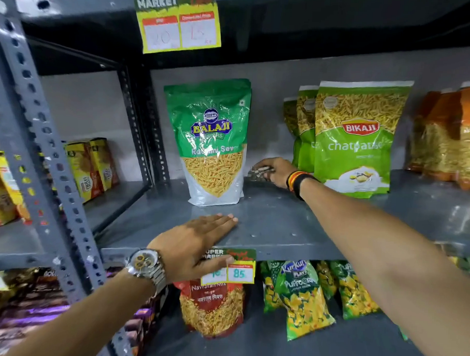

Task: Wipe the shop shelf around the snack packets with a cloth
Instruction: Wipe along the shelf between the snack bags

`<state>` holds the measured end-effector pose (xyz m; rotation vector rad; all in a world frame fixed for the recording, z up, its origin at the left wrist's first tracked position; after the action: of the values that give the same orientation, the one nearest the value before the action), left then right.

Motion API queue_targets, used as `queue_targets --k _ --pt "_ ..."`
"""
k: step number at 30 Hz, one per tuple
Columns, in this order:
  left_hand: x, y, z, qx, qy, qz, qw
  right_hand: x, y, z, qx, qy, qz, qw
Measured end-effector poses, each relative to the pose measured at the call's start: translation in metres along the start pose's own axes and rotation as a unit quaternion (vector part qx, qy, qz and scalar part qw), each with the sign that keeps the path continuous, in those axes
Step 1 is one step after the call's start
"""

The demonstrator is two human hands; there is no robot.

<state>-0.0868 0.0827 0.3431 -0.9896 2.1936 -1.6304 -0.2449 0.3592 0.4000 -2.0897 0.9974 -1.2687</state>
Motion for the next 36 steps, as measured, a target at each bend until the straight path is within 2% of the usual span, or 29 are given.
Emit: queue_targets --k 5,10,14,19,22,23,25,28,32,36 --pt "0.002 0.004 0.0 -0.019 0.005 -0.005 1.0 -0.026 0.029 -0.044 -0.003 0.03 0.025 0.999" --pt "0.004 0.008 0.001 -0.028 0.011 -0.01 1.0 -0.036 0.035 -0.05 0.033 0.026 0.028 0.999" --pt "0.002 0.006 0.001 -0.025 0.01 -0.017 1.0 -0.022 0.022 -0.024 0.089 0.007 0.004 0.996" --pt "0.001 0.004 0.0 -0.006 0.0 -0.017 1.0 -0.005 -0.004 0.044 0.133 -0.073 0.015 0.988" --pt "-0.001 0.001 0.0 0.002 -0.001 -0.013 1.0 0.009 -0.028 0.088 0.181 -0.091 -0.045 0.978" --pt "-0.002 0.001 0.0 0.0 -0.002 -0.014 1.0 0.013 -0.036 0.094 0.184 -0.093 -0.057 0.977" --pt "-0.002 -0.001 0.0 -0.001 0.001 -0.016 1.0 0.01 -0.044 0.087 0.13 -0.078 -0.068 0.986" --pt "-0.002 -0.002 0.002 0.003 -0.003 -0.012 1.0 -0.002 -0.039 0.078 0.059 -0.009 -0.038 0.997" --pt "-0.003 -0.002 0.002 0.007 -0.008 -0.002 1.0 0.01 -0.026 0.094 0.063 0.002 -0.013 0.998" --pt "-0.006 -0.004 0.005 0.001 -0.013 -0.001 1.0 0.037 -0.035 0.154 0.114 -0.031 -0.024 0.993"
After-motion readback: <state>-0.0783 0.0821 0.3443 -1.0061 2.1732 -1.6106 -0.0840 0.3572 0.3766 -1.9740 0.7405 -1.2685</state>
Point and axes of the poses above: each hand's wrist, its own z-axis away from the middle knuckle, its own y-axis out of the palm, x = y × z, the point moved 2 cm from there along -z, towards the middle knuckle, and after that the axes turned 5 degrees about -x, right-handed, at the moved point
